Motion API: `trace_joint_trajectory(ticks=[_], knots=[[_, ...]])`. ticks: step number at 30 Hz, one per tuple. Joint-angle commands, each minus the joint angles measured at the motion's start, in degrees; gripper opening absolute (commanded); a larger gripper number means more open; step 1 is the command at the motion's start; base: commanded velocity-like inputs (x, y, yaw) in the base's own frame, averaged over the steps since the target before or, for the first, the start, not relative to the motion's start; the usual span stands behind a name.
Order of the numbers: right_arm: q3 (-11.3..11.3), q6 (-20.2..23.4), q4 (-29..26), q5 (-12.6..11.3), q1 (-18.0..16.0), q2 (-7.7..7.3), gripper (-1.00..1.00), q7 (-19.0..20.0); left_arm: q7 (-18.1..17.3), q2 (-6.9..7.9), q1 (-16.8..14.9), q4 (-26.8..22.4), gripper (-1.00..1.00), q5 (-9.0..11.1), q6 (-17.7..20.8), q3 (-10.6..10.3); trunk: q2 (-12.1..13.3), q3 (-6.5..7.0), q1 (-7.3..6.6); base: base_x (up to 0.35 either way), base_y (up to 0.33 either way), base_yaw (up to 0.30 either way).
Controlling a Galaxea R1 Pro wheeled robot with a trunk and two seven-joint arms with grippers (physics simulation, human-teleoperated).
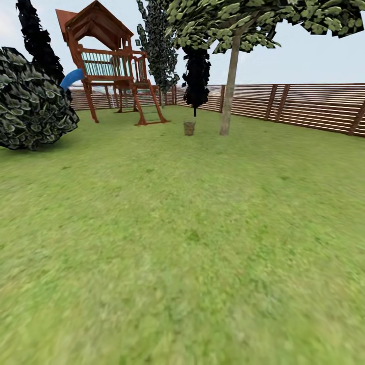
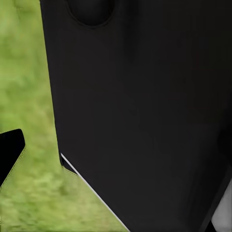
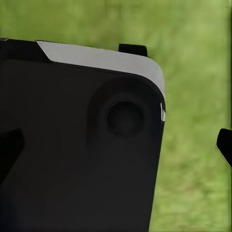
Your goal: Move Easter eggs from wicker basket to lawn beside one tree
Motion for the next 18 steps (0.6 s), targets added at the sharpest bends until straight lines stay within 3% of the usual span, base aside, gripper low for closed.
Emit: trace_joint_trajectory(ticks=[1,18], knots=[[0.35,-0.17,0.06,0.04,-0.03,-0.01,1.00,-0.05,-0.14,0.00,-0.01,-0.02,1.00,0.08,-0.07,0.03,-0.02,-0.04,0.03,0.338,0.000,0.000],[0.23,-0.19,0.36,-0.56,-0.03,-0.27,1.00,-0.31,-0.14,0.00,-0.01,0.06,1.00,0.03,-0.07,0.00,-0.02,-0.04,0.03,0.338,0.000,0.000]])
